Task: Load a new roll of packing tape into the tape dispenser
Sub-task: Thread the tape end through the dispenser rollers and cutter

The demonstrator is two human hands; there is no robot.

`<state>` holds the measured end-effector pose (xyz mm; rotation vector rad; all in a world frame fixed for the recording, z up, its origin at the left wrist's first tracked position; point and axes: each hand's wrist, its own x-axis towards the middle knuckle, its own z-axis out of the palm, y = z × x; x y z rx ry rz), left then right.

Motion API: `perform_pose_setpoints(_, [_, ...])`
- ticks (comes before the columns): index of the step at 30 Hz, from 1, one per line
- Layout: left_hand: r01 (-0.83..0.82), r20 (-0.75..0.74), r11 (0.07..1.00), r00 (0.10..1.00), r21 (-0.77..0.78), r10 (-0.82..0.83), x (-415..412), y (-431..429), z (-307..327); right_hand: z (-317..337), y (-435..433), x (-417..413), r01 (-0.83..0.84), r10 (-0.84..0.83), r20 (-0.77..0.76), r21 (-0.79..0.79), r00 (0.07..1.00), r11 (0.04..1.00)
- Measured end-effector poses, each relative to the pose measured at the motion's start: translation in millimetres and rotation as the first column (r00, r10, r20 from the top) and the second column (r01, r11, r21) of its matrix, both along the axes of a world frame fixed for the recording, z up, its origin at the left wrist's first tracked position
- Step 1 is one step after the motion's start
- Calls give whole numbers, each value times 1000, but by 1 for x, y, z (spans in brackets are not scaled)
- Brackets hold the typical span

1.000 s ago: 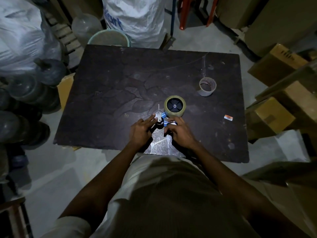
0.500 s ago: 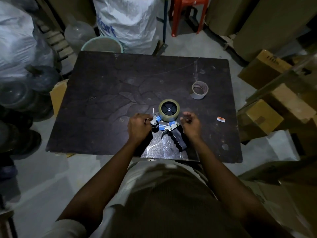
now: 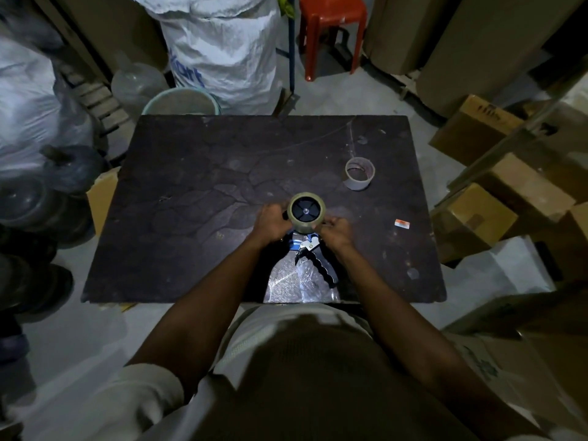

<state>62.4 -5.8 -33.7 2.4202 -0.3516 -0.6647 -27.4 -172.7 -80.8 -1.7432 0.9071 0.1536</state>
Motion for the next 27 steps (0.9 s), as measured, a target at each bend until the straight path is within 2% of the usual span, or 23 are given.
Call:
perform_pose_setpoints(2, [-8, -36, 999, 999, -41, 7, 3, 0, -3, 8, 1, -2, 16, -16, 1, 18, 1000, 1000])
perform_pose_setpoints(7, [-34, -112, 989, 994, -144, 17, 34, 7, -77, 14, -2, 1, 30, -33, -47, -50, 998, 998])
perform_pose_setpoints(8, [-32, -121, 987, 993, -156, 13, 33, 7, -72, 12, -4, 3, 19, -22, -40, -73, 999, 997])
perform_pose_setpoints(11, [-70, -149, 978, 988, -195, 41, 10, 3, -3, 20, -4, 8, -48, 42, -42, -147, 998, 988])
perform_pose_setpoints(14, [-114, -203, 968, 977, -222, 68, 11, 4, 1, 24, -5, 14, -158, 160, -1, -166, 987, 973])
perform_pose_setpoints(16, [-132, -228, 962, 971, -238, 77, 14, 5, -3, 20, -6, 19, -243, 253, 14, -238, 967, 941])
perform_pose_setpoints(21, [-161, -234, 950, 967, -268, 97, 17, 9, -9, 42, 8, 31, -466, 434, -178, -447, 883, 764])
perform_pose_setpoints(24, [-122, -182, 952, 981, -279, 72, 14, 10, -8, 44, 21, 35, -542, 540, -252, -686, 803, 485])
perform_pose_setpoints(27, [-114, -161, 950, 984, -290, 69, 15, 9, -13, 46, 31, 36, -559, 577, -300, -753, 760, 346])
